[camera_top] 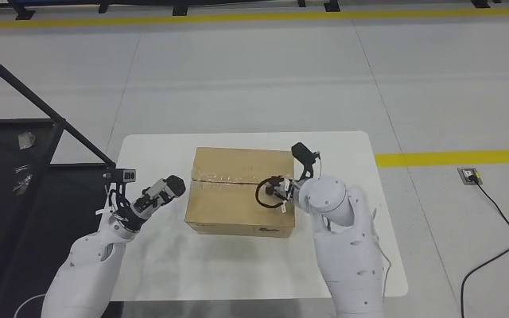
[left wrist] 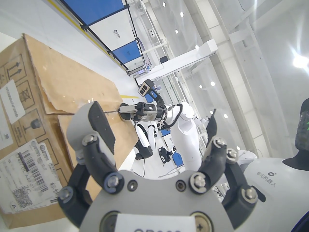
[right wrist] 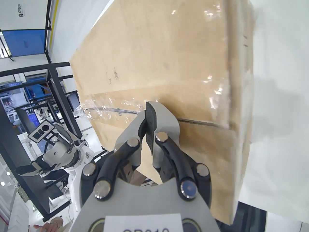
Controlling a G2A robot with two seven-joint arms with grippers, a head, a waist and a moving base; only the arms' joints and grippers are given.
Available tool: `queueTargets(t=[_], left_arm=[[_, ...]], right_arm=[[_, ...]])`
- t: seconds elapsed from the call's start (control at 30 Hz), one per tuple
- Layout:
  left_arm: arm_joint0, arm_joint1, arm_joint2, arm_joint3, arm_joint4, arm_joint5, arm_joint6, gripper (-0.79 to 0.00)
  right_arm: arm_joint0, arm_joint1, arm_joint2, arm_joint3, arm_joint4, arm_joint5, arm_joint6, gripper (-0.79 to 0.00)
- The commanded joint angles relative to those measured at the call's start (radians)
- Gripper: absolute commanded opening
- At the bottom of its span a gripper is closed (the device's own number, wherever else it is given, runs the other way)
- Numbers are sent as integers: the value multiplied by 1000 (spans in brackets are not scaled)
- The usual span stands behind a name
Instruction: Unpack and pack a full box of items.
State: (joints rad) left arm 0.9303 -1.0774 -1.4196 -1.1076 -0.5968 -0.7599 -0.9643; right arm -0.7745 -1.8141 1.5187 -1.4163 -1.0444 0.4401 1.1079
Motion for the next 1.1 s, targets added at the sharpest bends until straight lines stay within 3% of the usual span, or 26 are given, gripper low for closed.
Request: queueTargets(t=[0.0,0.37,0.6,0.63,0.7,0.73,0.77,0.8,0.93,1.07], left_arm=[[0,0,-1,-1,-3,0,-2,0],[9,6,-22,-14,-12,-12,-9,0],[23,10,-38,-60,-16,-43,-18,0],[27,11,-40,-70,-21,-51,-24,0],[32,12,-45,-88,-30,-65,-31,0],[32,12,-45,-88,-30,-65,-31,0],[32,12,-44,-86,-30,-65,-31,-1],[33,12,-45,-89,-31,-66,-32,-1],[32,12,-45,-88,-30,-65,-31,-1],[32,12,-45,-88,-30,-65,-31,0]], right_arm=[[-16,6,6,-34,-18,25,10,-785],[-58,32,60,-118,-21,83,21,-785],[-173,45,121,-298,139,-4,4,-785],[-192,47,134,-326,183,-22,-2,-720],[-211,48,145,-345,223,-38,-4,0],[-211,48,145,-345,223,-38,-4,0],[-214,48,145,-348,234,-40,-5,-770],[-214,48,146,-349,240,-40,-5,-736],[-211,48,145,-345,222,-38,-4,-455],[-211,48,145,-345,222,-38,-4,-236]])
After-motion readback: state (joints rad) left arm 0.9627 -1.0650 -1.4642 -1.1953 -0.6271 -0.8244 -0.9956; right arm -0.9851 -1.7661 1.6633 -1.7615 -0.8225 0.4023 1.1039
